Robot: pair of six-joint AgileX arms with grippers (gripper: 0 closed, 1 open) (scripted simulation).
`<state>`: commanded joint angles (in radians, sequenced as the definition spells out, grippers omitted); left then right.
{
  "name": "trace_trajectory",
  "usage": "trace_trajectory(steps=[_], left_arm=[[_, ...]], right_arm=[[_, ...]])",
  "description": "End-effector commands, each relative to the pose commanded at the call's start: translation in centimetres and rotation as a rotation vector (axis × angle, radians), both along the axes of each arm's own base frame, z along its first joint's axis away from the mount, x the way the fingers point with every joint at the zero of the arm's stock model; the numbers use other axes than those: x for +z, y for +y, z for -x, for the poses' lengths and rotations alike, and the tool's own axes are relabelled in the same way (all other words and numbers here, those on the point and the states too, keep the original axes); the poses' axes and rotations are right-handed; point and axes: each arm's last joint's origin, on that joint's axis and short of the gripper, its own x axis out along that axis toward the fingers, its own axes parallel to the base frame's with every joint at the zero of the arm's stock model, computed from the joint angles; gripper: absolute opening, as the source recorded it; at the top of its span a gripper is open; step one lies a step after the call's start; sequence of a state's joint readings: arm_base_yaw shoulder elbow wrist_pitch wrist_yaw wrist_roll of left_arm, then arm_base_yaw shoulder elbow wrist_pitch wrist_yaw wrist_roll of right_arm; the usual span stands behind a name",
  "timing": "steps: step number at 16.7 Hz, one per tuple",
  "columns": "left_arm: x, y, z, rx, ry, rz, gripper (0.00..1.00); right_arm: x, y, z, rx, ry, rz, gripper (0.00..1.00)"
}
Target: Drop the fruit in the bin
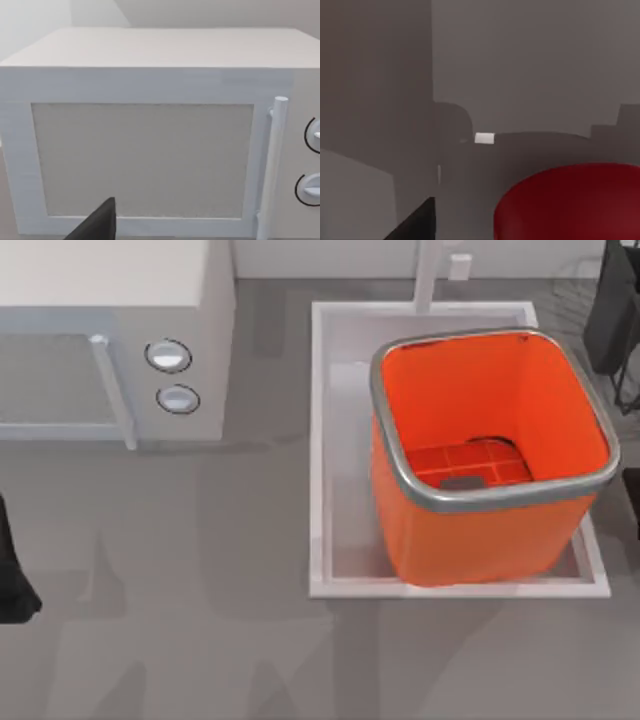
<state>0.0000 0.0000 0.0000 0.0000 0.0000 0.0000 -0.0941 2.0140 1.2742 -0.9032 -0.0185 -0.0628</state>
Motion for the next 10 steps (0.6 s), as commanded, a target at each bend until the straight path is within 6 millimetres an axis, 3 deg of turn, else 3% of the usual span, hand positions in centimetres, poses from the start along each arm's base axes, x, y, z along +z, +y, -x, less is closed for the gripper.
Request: trace_trajectory(steps=[5, 10], left_arm=[[0.0, 0.0, 0.0, 0.0, 0.0, 0.0, 1.0], [0.0, 0.0, 0.0, 0.0, 0.0, 0.0, 1.0]], right_arm=[[-0.9, 0.02, 0.18, 0.0, 0.007, -0.001, 1.0], [-0.9, 0.02, 0.18, 0.0, 0.007, -0.001, 0.62]])
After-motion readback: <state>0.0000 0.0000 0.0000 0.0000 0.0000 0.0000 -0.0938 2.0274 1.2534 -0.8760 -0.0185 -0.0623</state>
